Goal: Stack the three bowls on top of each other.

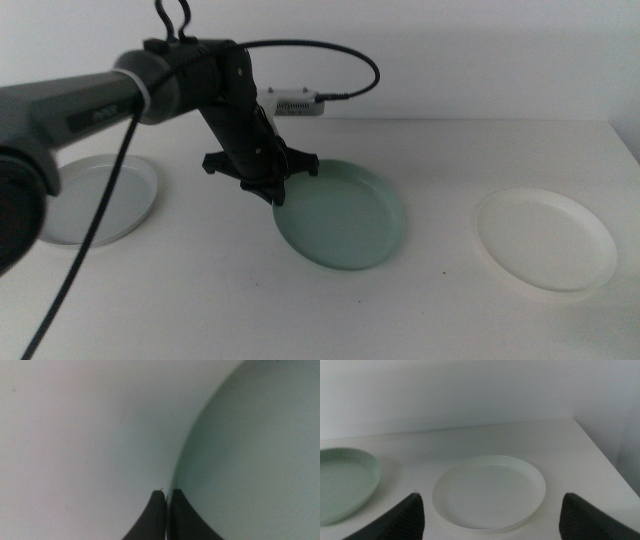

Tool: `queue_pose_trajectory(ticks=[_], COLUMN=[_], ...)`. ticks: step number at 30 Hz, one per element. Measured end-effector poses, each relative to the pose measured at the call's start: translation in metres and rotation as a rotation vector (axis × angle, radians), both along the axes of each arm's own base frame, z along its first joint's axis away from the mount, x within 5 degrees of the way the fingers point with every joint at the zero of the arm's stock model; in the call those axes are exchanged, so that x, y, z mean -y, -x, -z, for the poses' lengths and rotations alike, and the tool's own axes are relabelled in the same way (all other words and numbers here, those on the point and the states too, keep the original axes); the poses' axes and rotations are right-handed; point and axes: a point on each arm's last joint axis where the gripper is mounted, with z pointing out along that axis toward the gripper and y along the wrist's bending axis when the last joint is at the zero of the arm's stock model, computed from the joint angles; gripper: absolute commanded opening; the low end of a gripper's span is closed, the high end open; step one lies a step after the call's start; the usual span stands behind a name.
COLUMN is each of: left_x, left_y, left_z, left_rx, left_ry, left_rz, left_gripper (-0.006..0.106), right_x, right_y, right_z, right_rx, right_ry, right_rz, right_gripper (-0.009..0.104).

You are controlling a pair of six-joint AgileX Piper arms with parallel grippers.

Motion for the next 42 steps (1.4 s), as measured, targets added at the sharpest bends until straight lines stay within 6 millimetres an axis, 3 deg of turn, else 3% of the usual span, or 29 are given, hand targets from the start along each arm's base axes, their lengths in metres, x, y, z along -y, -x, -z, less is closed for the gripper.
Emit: queue_pose_trajectory(ticks=[7,11,14,18,19,22,25,28,34,39,42], left_x=[0.004,0.006,0.006,-0.006,-0.014,-0.046,-0.09,-0.136,-0.236,-0.288,-0.311], left_y=[-0.007,-0.008,-0.011,-0.016,-0.017,-0.019,-0.015,-0.011,-0.01,-0.009,-0.015], left_z=[0.029,0.033,0.029,0.01,0.0,-0.037,-0.08,-0.103,-0.101,-0.088,-0.063], left_rx=[-0.041,-0.04,-0.02,-0.011,-0.002,0.053,0.126,0.174,0.167,0.172,0.145], left_ry=[0.005,0.015,0.013,0.008,0.011,0.028,0.013,-0.043,-0.118,-0.154,-0.155], left_rz=[0.018,0.024,0.063,0.1,0.09,0.03,-0.05,-0.138,-0.321,-0.389,-0.424], left_gripper=[0.001,0.016,0.043,0.088,0.094,0.094,0.094,0.094,0.094,0.094,0.094], right_x=[0.0,0.0,0.0,0.0,0.0,0.0,0.0,0.0,0.0,0.0,0.0], right_y=[0.0,0.0,0.0,0.0,0.0,0.0,0.0,0.0,0.0,0.0,0.0], right_z=[0.0,0.0,0.0,0.0,0.0,0.0,0.0,0.0,0.0,0.0,0.0], right_rx=[0.0,0.0,0.0,0.0,0.0,0.0,0.0,0.0,0.0,0.0,0.0], right_ry=[0.0,0.0,0.0,0.0,0.0,0.0,0.0,0.0,0.0,0.0,0.0], right_rz=[0.0,0.0,0.0,0.0,0.0,0.0,0.0,0.0,0.0,0.0,0.0], right_gripper=[0.093,0.093,0.093,0.093,0.093,0.093,0.093,0.093,0.093,0.093,0.093])
